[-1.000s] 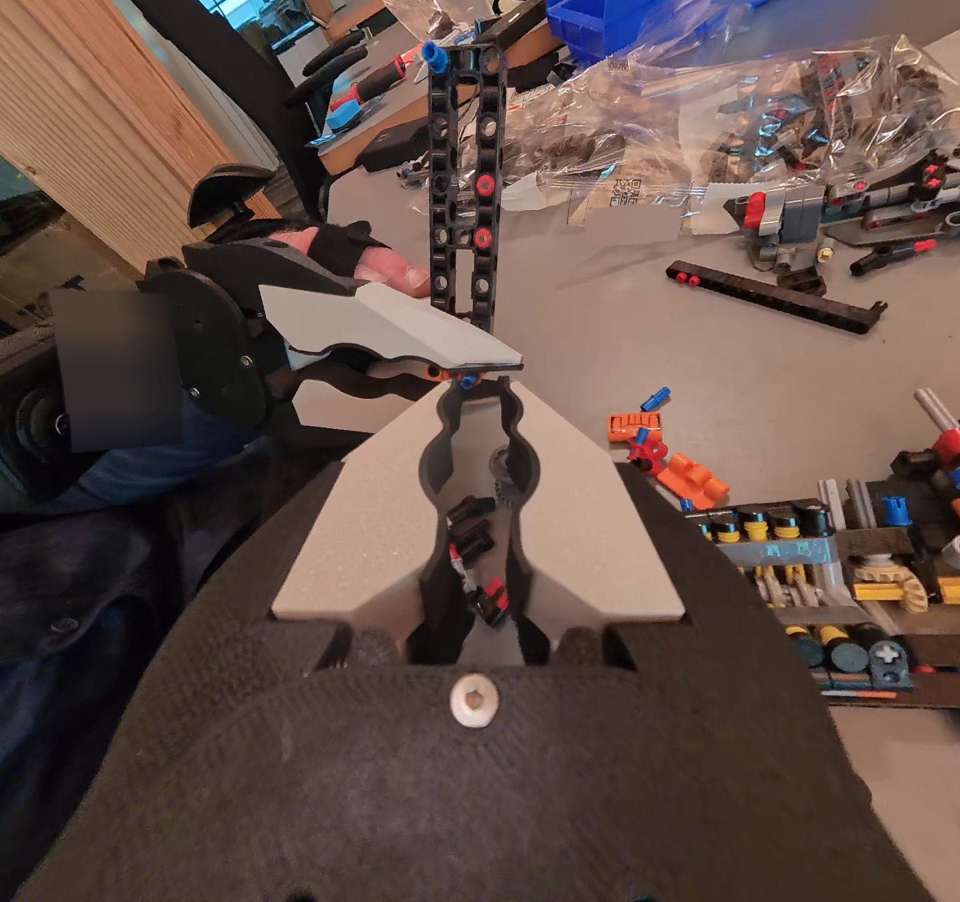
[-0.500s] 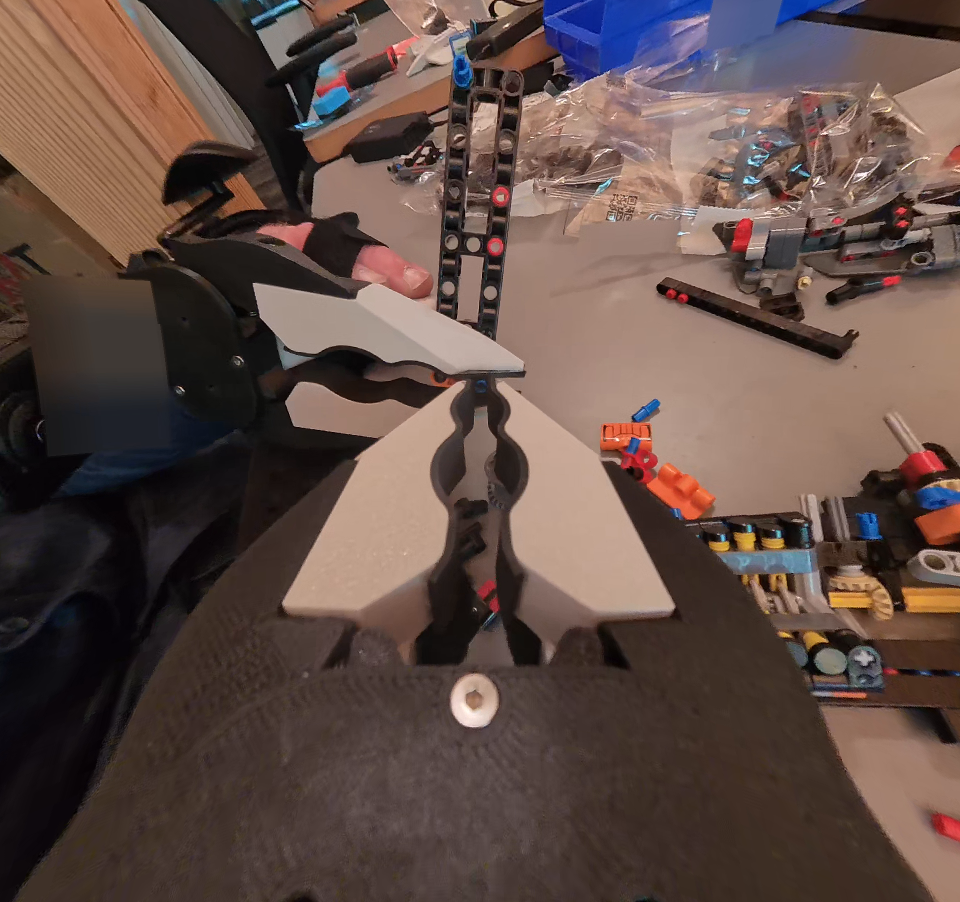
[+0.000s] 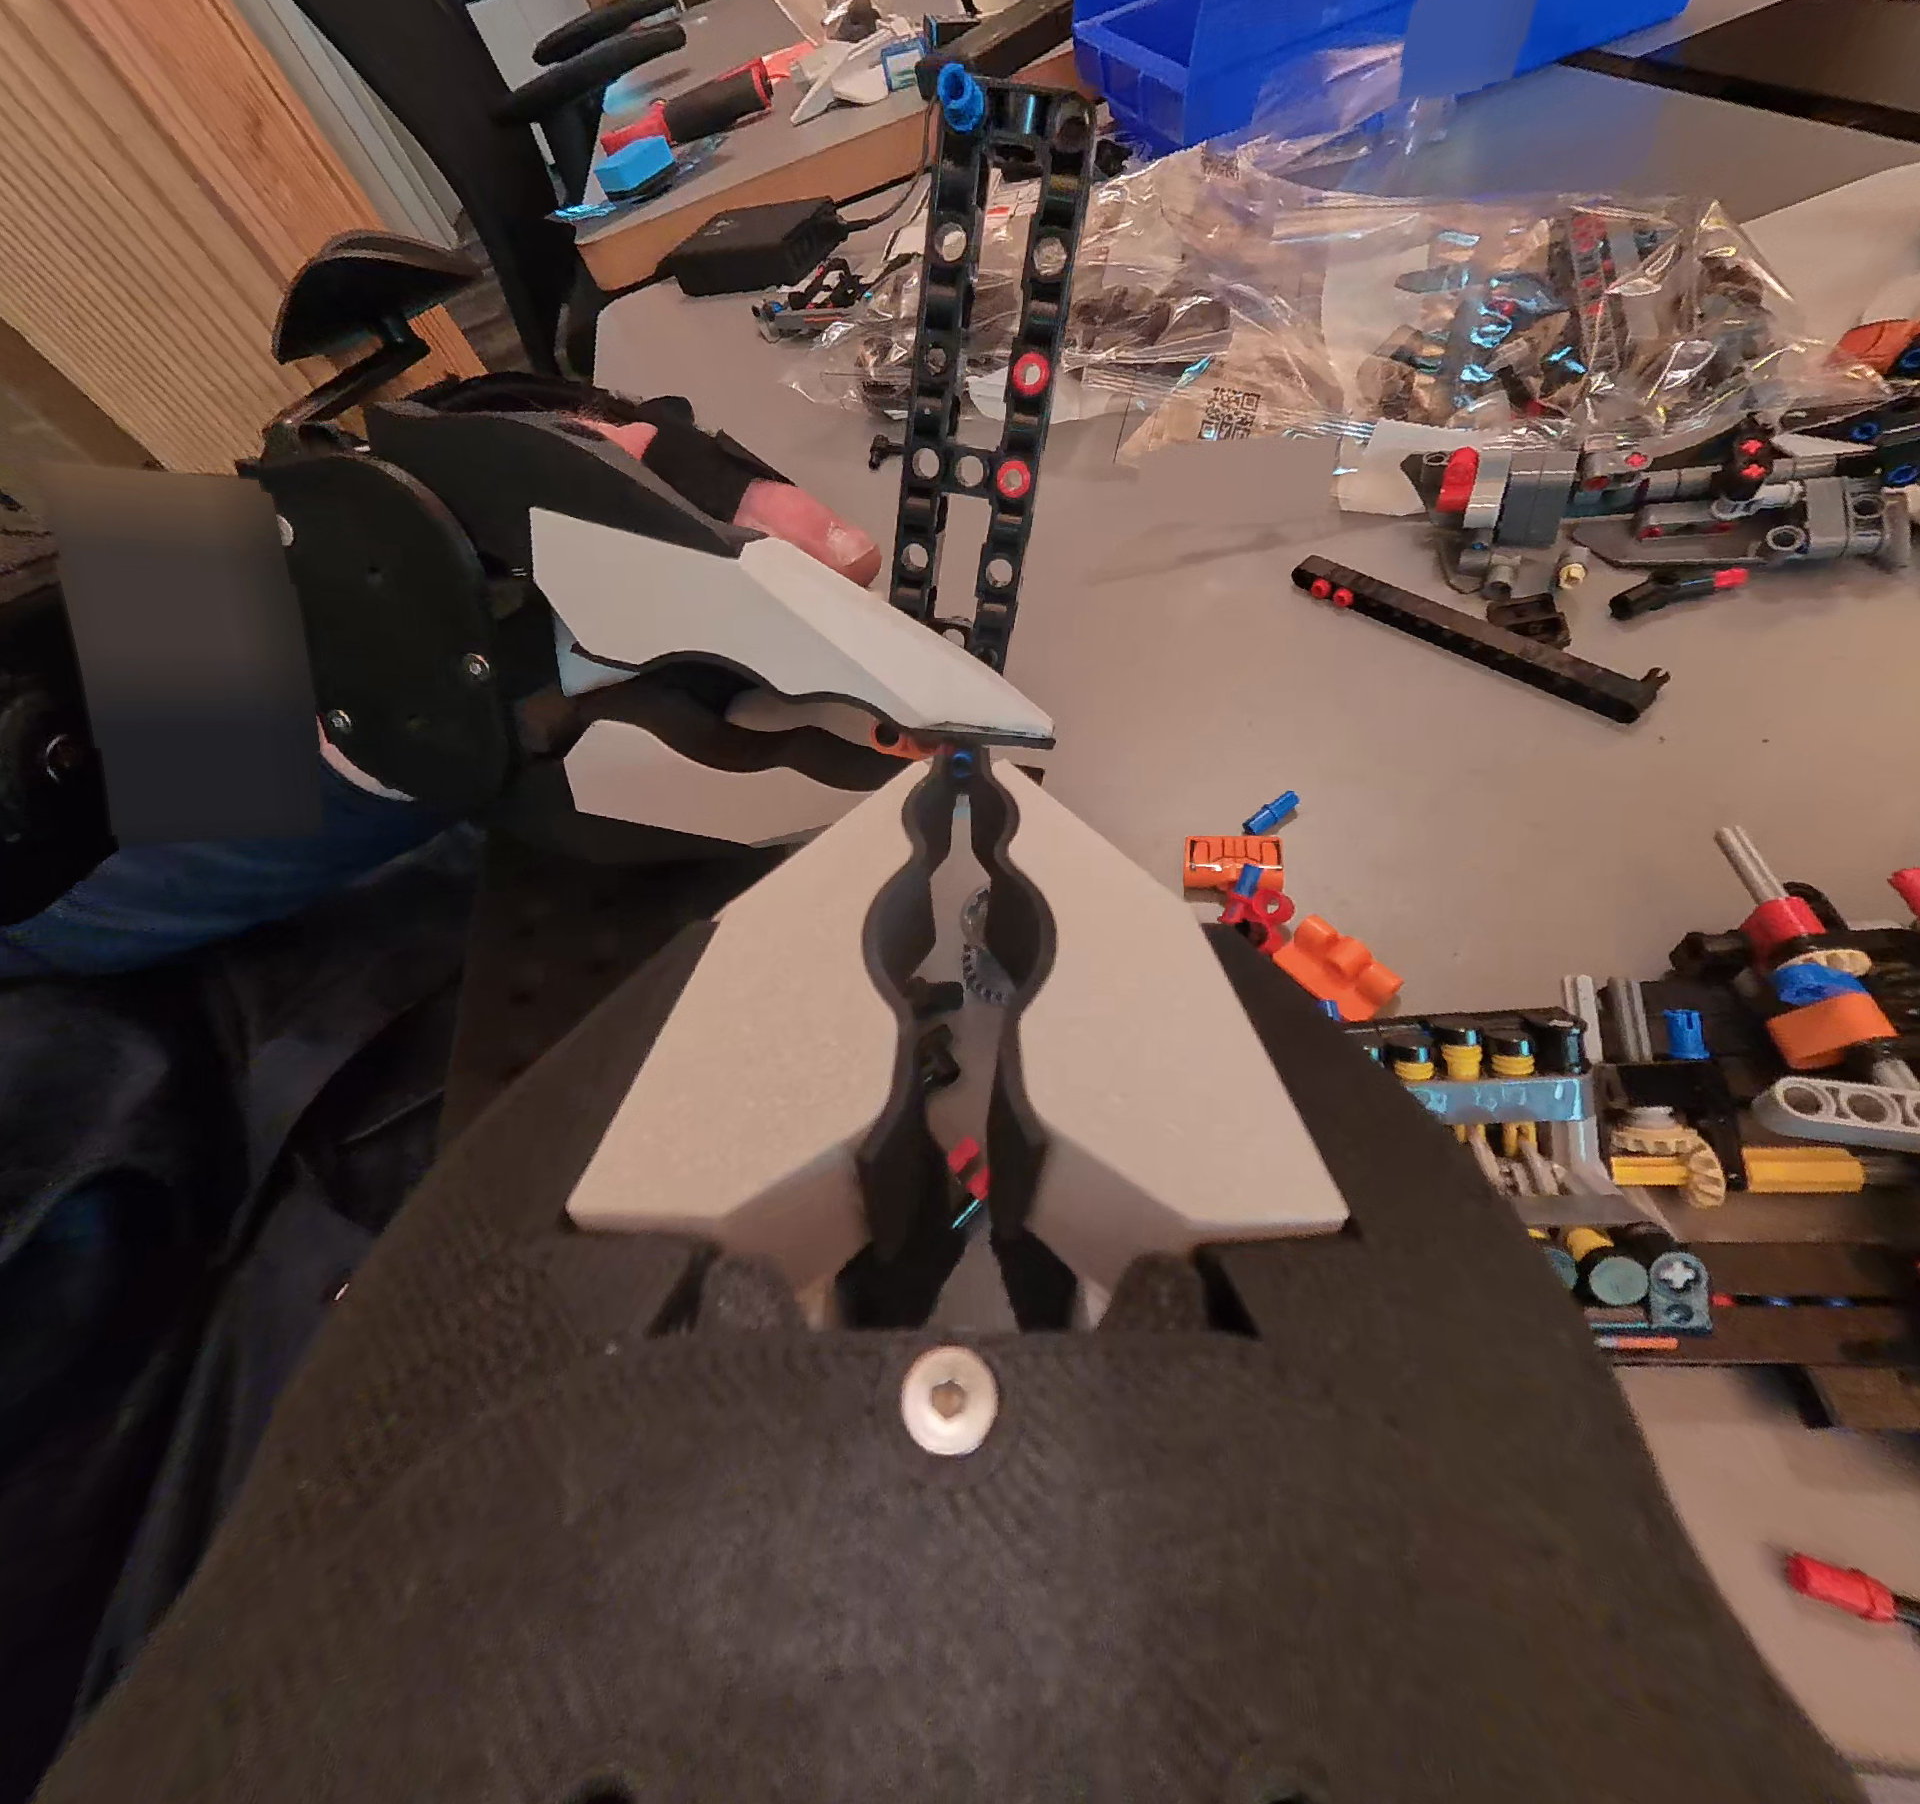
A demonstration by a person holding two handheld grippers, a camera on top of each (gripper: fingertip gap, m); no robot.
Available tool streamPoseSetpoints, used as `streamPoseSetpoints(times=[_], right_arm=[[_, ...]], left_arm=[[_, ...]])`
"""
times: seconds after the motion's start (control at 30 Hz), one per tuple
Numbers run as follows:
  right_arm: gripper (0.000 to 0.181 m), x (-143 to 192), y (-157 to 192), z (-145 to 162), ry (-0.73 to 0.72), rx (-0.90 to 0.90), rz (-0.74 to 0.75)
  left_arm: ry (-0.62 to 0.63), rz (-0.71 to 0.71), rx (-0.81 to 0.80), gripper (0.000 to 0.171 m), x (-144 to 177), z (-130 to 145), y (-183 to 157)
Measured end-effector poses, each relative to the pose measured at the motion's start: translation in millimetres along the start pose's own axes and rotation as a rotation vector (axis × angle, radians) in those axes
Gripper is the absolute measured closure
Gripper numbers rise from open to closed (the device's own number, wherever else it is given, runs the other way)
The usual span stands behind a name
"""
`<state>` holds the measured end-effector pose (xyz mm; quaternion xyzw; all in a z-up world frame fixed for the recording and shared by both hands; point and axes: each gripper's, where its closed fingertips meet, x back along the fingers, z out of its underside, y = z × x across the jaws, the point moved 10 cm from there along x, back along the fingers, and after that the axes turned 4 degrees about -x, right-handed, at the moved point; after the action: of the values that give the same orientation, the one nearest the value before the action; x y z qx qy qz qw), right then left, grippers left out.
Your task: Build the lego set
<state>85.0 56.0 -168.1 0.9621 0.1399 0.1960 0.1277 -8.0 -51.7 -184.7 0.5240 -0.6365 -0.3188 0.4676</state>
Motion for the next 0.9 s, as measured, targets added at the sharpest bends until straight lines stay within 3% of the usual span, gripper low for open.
streamPoseSetpoints(times=[0.13,0.17,0.2,0.27,0.37,0.5,0.73,0.9], right_arm=[[0.181,7,-2,-1,-0.021,0.000,0.024],[0.181,19,-7,-2,-0.095,-0.036,0.027],[0.181,32,-11,-4,-0.168,-0.080,0.006],[0.181,32,-10,1,-0.113,-0.047,0.035],[0.181,9,-7,5,-0.002,-0.018,0.040],[0.171,5,-8,4,-0.015,-0.061,-0.021],[0.171,3,-7,1,-0.065,-0.122,-0.099],[0.172,1,-8,2,-0.049,-0.127,-0.077]], left_arm=[[0.015,-0.007,0.011,0.168,0,2,2],[0.161,-0.040,0.018,0.165,-1,17,6],[0.114,-0.026,0.073,0.167,2,25,11],[0.056,-0.016,0.179,0.167,9,28,19],[0.041,-0.001,0.035,0.167,3,14,5],[0.017,-0.010,0.008,0.167,2,5,2],[0.022,-0.030,-0.054,0.167,1,-4,-2],[0.031,-0.055,-0.060,0.167,2,-6,-1]])
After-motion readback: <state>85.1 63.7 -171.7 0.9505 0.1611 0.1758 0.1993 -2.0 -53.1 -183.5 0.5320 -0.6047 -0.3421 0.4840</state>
